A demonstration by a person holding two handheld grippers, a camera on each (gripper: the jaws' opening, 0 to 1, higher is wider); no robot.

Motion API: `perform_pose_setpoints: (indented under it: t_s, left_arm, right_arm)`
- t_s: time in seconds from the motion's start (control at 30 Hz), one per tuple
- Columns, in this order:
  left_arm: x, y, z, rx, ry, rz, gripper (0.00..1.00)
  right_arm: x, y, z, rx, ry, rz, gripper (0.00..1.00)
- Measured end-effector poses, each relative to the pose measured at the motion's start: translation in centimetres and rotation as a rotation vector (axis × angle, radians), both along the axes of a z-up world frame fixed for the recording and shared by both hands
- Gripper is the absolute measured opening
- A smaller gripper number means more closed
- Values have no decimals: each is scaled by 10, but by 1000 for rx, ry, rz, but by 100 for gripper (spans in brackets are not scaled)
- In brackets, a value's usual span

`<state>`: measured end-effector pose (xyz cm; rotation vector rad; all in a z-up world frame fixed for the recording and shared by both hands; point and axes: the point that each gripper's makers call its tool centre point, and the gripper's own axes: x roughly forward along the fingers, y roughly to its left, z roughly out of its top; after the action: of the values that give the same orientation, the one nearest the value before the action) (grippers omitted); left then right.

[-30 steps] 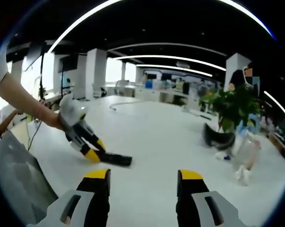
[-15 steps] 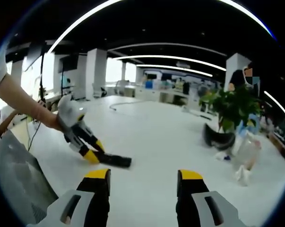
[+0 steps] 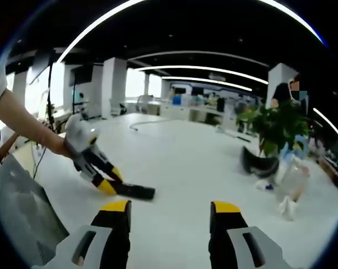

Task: Press the specified remote control buttons in sequence, fully releasing each button before pressing the next.

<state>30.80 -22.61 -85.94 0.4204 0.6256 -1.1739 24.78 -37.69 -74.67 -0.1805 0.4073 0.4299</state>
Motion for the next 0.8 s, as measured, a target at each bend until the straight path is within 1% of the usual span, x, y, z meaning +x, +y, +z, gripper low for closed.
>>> perform_pose_setpoints:
  t_s: [0.23, 0.8]
  left_arm:
    - [-2, 0, 1, -10, -3, 11, 25]
    - [-9, -1, 0, -9, -4, 0, 25]
  right_arm:
    - [0, 0, 0, 1, -1, 1, 54]
    - [-1, 0, 1, 1, -2, 1, 54]
